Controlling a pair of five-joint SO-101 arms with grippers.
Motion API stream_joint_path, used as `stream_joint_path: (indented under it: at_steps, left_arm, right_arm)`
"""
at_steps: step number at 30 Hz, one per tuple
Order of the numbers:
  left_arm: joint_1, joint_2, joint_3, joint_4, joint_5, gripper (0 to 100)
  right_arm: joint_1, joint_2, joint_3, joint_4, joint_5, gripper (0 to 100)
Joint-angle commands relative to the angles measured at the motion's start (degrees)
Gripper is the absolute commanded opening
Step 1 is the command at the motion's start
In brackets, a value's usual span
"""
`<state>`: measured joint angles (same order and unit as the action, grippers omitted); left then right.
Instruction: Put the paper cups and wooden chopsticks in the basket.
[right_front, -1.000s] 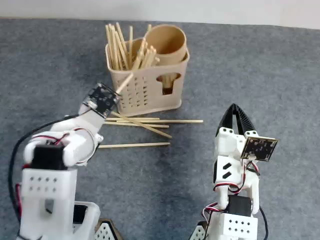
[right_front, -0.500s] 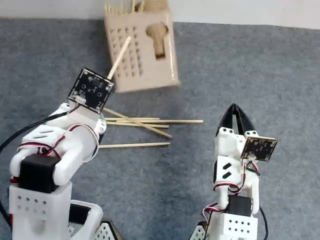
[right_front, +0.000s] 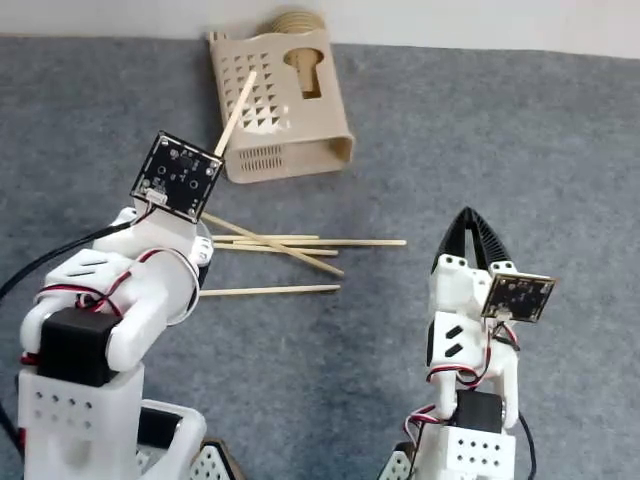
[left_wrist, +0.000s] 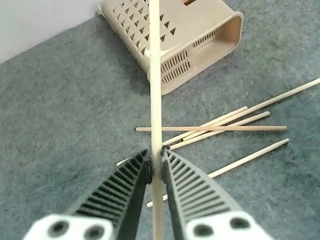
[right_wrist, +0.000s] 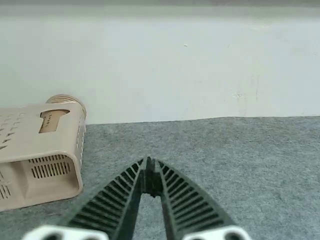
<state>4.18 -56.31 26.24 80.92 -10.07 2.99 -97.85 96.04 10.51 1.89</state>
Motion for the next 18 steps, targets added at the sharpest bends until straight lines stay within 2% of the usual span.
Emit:
stream_joint_path:
  at_steps: [1,5,9,14,18]
  left_arm:
    - [0.4,0.0,-1.8,-0.5,0.6,1]
    - [-5.2,-4.8,-1.2,-1.8,1.1,1]
    - [-11.2,-13.8,1.5,-2.8,5.7,1]
    - [-13.4,-25.6,14.5,-7.6,6.3,1]
    - [-18.2,-35.0,27.1,-15.1,11.5,1]
  right_arm:
    - [-0.3,-0.7,2.7,-1.2,0.7,0.6]
    - [-0.3,-0.7,2.6,-1.1,0.7,0.6]
    - [-0.4,-0.4,2.6,-0.9,0.7,0.6]
    - [-0.4,-0.1,1.7,-0.8,0.7,0.6]
    - [-0.4,0.0,-3.5,3.3,0.7,0.6]
